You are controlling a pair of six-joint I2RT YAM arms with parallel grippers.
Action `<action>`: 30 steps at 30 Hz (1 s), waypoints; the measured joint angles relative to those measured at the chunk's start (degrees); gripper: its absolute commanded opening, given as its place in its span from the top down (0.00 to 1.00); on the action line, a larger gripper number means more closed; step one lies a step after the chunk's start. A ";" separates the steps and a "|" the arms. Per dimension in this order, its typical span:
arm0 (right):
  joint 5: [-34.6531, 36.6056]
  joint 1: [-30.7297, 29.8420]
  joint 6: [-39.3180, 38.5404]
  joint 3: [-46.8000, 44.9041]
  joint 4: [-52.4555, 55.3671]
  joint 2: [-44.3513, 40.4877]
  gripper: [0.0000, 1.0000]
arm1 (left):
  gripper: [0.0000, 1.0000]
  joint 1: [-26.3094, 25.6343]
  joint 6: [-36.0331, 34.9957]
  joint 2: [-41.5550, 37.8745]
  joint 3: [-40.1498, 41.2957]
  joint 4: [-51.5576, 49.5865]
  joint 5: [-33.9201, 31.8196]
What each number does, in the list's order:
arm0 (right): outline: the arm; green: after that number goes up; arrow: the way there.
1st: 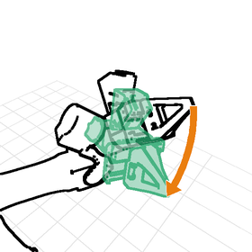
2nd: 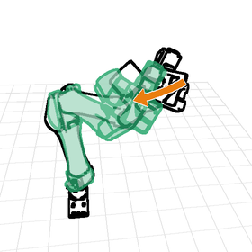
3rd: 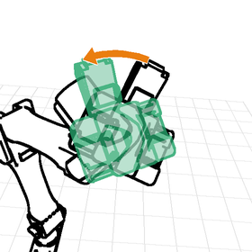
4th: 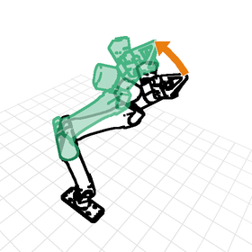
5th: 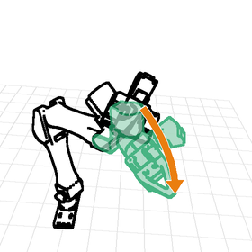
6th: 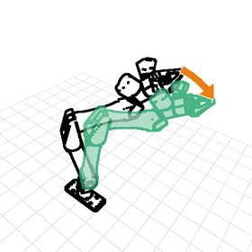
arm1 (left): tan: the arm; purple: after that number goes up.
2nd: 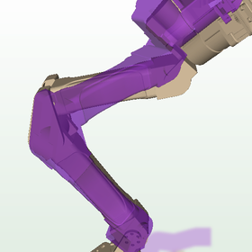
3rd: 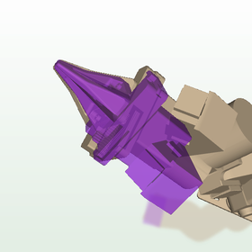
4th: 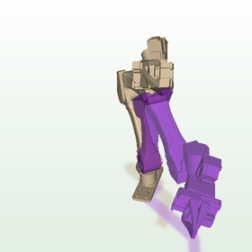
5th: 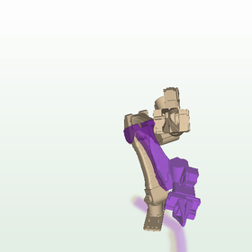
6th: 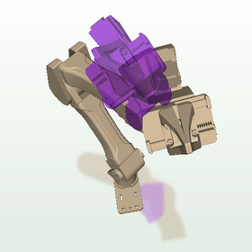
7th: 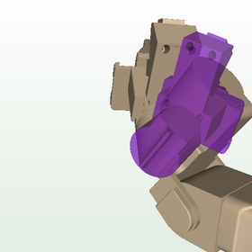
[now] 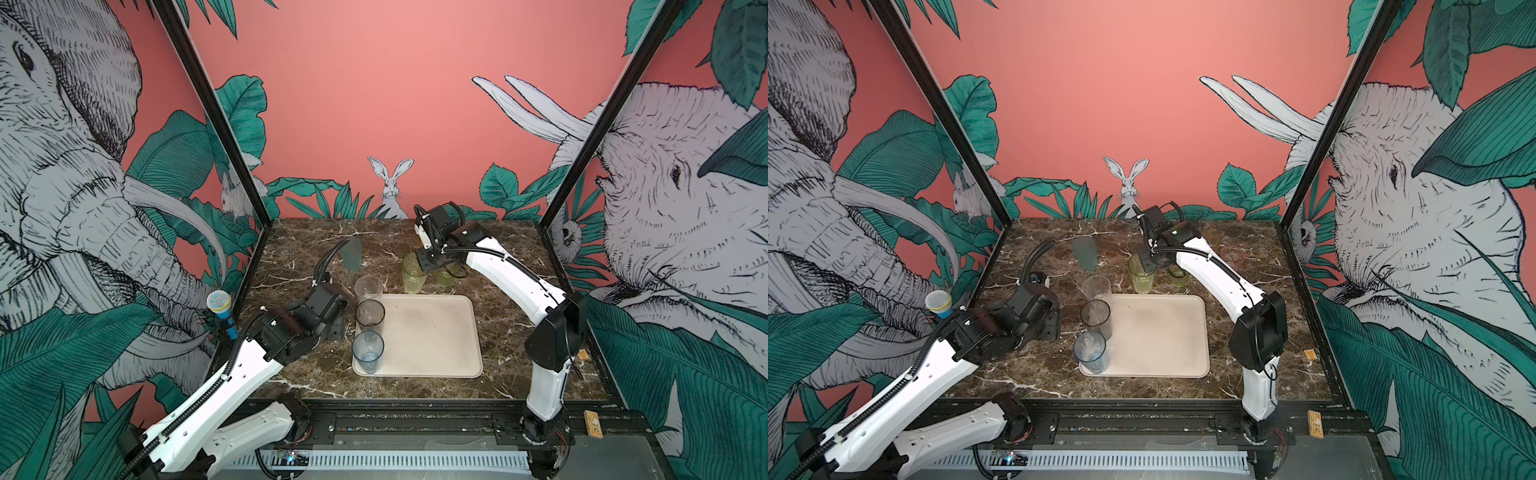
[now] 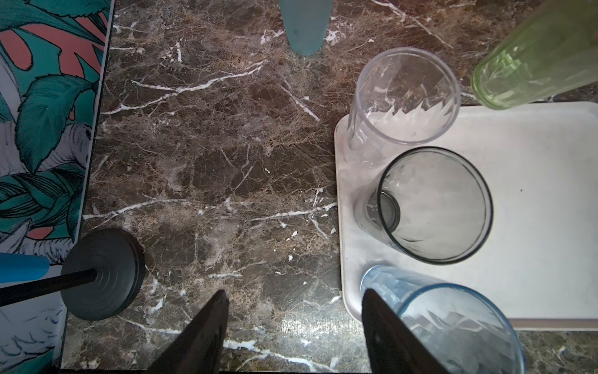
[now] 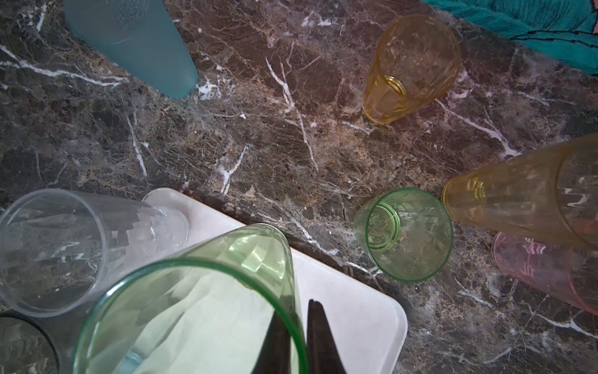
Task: Place the glasses into the tray
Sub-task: Pick up the glass from the top-center of the table, then place the glass on the tray.
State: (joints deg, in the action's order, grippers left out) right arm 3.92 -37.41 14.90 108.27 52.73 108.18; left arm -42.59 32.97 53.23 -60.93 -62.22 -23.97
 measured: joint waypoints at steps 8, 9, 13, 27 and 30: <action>-0.04 -1.77 0.26 -4.66 -1.75 -3.06 1.00 | 0.33 0.00 0.26 0.00 0.00 0.04 0.44; -0.02 -1.99 0.35 -5.40 -2.14 -3.50 1.00 | 0.33 0.00 0.26 0.00 0.00 0.04 0.50; 0.02 -2.45 0.81 -8.70 -3.23 -5.20 1.00 | 0.33 0.00 0.44 0.00 0.00 0.07 0.61; 0.13 -3.39 1.68 -18.25 -8.74 -7.76 1.00 | 0.33 0.00 0.68 -0.48 0.11 0.57 0.96; 0.15 -3.39 1.68 -19.15 -9.40 -7.76 1.00 | 0.33 0.00 0.70 -0.48 0.35 0.87 1.03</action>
State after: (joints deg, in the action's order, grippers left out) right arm 4.08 -40.80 16.58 89.12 43.33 100.42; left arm -42.59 33.67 52.75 -60.58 -61.34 -22.94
